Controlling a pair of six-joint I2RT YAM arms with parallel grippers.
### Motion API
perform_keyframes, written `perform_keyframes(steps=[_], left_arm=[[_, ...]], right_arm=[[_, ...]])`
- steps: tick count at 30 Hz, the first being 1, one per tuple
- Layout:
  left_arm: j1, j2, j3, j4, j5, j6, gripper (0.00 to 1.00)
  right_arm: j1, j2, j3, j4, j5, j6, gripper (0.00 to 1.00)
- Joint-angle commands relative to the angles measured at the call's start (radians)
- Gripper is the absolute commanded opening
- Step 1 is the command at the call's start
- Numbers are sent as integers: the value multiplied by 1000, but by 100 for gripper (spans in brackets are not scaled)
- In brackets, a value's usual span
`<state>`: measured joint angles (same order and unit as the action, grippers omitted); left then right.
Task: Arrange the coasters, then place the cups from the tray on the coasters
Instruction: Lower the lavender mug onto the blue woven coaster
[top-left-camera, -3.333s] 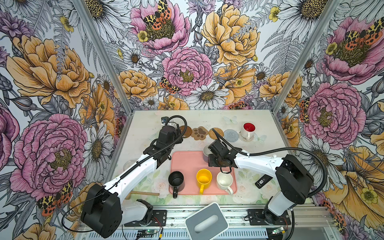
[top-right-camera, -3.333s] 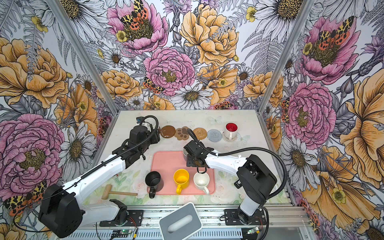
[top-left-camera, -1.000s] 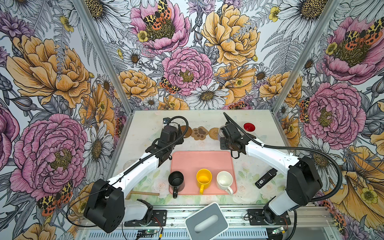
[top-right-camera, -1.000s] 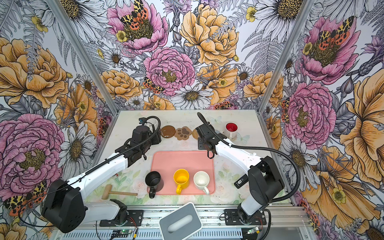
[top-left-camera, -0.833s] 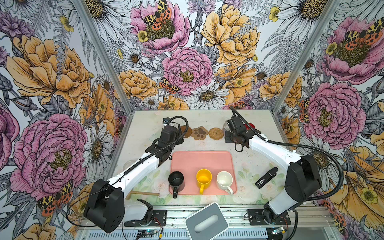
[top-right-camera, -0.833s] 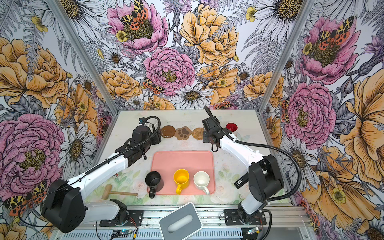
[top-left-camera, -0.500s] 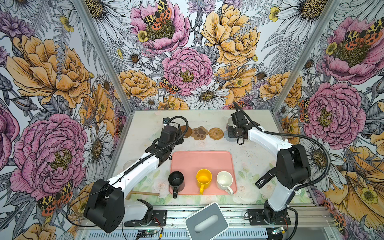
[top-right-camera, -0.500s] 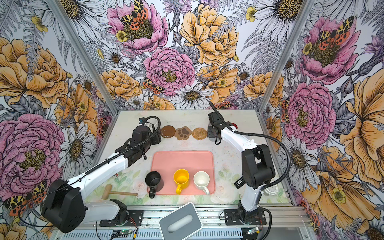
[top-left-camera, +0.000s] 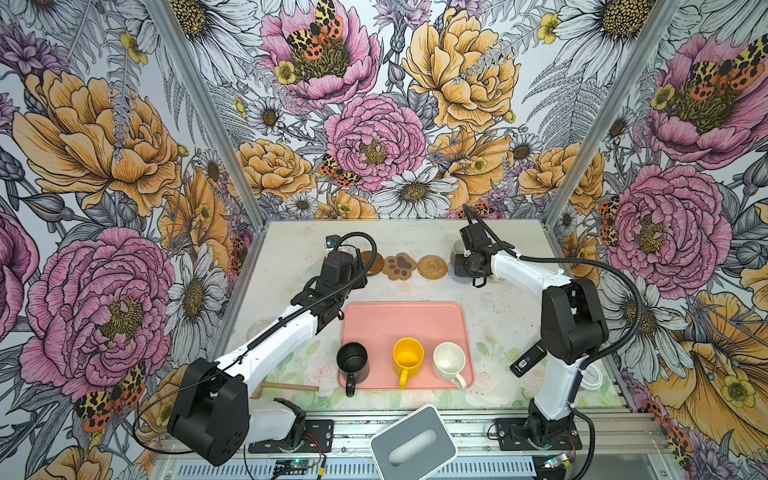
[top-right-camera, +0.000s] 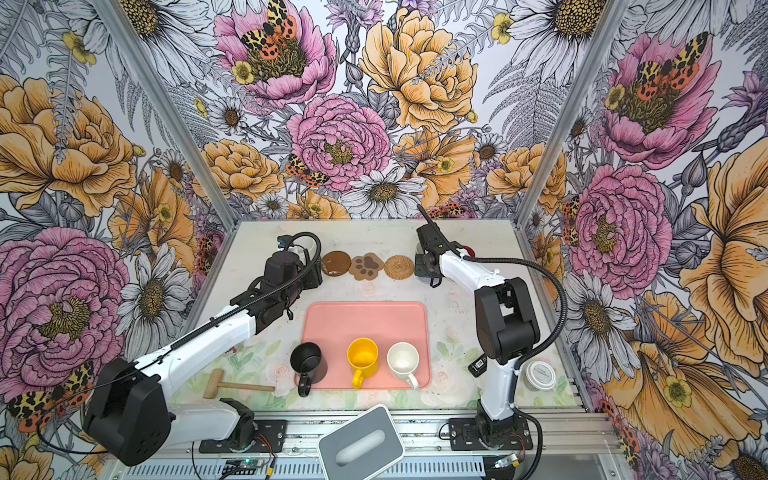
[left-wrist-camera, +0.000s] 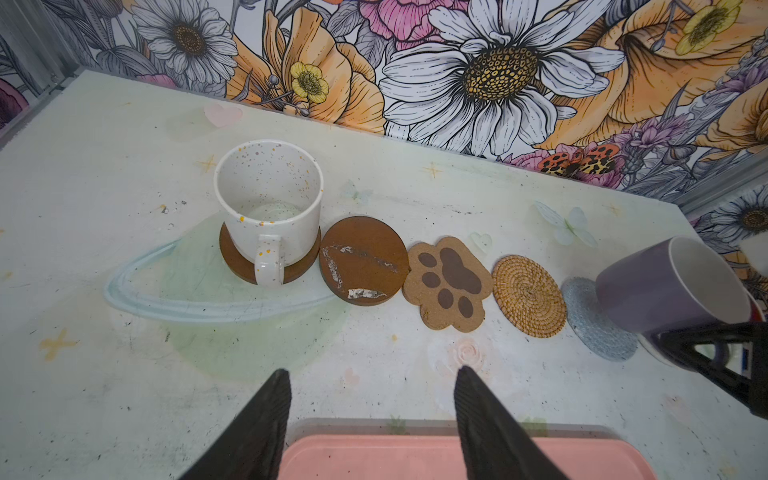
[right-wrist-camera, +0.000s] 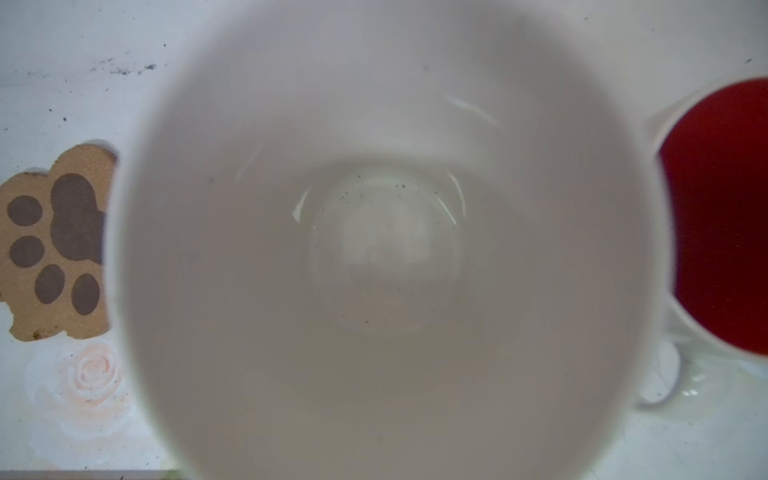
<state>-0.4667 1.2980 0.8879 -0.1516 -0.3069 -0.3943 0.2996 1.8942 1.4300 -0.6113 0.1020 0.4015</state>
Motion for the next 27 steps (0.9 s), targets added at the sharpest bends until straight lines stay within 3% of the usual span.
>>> perform_keyframes(steps=[1,27], left_arm=[[10,4,16,23,-26,-14,64],[11,8,17,20,-24,-16,64]], right_arm=[[-9,0,43,55,7,-3,0],[-25,50,23,58,15,4,0]])
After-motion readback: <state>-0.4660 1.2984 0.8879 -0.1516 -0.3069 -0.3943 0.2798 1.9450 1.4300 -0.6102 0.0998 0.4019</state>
